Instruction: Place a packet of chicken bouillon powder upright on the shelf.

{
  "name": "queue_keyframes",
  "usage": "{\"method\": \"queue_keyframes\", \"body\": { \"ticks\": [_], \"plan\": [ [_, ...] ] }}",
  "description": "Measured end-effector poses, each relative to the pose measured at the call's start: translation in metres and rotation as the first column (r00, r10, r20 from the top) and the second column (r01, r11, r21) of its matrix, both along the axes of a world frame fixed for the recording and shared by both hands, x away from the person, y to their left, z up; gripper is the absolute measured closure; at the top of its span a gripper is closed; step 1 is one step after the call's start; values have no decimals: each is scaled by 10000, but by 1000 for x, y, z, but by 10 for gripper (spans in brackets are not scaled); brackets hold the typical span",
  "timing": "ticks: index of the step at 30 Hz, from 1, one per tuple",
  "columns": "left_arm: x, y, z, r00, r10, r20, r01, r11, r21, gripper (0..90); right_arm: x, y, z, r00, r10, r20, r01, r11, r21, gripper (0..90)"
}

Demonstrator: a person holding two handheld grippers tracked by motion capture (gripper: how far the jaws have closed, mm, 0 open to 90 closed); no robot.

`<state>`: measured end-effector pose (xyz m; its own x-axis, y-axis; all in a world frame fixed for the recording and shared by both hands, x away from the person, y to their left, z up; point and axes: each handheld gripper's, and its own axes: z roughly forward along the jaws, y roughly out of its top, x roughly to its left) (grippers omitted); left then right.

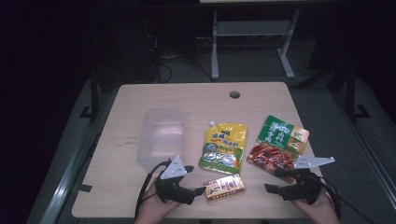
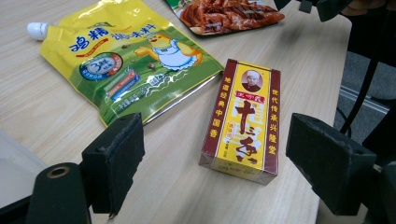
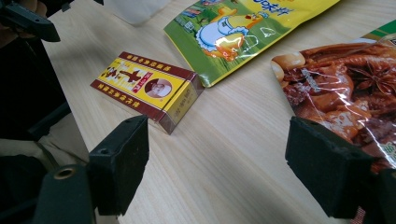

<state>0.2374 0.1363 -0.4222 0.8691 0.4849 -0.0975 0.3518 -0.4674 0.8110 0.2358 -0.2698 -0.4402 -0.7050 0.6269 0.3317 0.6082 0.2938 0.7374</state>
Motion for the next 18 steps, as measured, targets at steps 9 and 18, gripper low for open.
{"method": "queue_keyframes", "body": {
  "ticks": [9,18],
  "plan": [
    [9,-6,3,9996,-114,-258,117,9999,105,231,6,2,3,9999,147,-36,-147,9999,31,191],
    [19,-15,12,9992,31,-393,-10,9986,527,314,13,9,20,9995,309,53,-311,9990,327,210]
  ]
}}
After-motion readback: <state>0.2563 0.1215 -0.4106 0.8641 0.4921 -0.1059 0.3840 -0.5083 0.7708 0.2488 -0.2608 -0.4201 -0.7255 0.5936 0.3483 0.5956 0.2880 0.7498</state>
